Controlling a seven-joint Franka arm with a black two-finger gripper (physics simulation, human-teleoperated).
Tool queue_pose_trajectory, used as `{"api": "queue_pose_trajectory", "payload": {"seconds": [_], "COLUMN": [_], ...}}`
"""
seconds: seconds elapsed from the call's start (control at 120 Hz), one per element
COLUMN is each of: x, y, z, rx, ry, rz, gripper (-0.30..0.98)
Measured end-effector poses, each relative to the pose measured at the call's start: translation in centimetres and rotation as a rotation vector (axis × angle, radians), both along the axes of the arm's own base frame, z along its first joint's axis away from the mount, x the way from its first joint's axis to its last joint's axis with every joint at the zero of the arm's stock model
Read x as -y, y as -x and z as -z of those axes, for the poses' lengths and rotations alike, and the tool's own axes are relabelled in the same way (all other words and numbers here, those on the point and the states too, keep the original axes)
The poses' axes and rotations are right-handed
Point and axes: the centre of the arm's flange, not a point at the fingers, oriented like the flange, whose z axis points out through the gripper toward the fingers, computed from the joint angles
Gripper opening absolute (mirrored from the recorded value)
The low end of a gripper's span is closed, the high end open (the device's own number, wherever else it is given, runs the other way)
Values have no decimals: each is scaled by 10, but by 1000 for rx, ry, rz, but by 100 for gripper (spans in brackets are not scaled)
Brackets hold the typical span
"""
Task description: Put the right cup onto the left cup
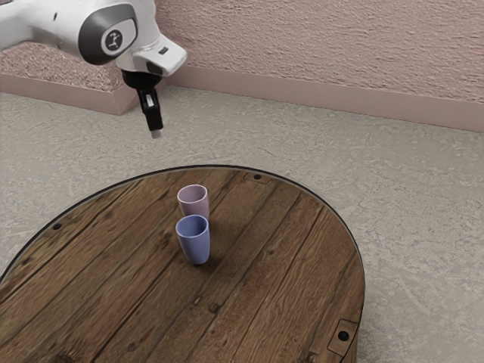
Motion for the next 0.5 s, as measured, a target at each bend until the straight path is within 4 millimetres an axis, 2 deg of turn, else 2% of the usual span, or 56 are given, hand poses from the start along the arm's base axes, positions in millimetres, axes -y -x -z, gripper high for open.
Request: {"api": "queue_pose_trajectory", "payload": {"seconds": [0.05, 0.167, 0.225, 0.375, 0.5], "x": [-1, 9, 20, 45, 45], "y": [2, 8, 12, 16, 15], "z": [8, 77, 104, 162, 207], "rx": [-28, -131, -159, -199, -221], "ry": [4, 13, 13, 10, 11], "rz": [7, 35, 54, 92, 78], "gripper": [58, 63, 64, 66, 67]}}
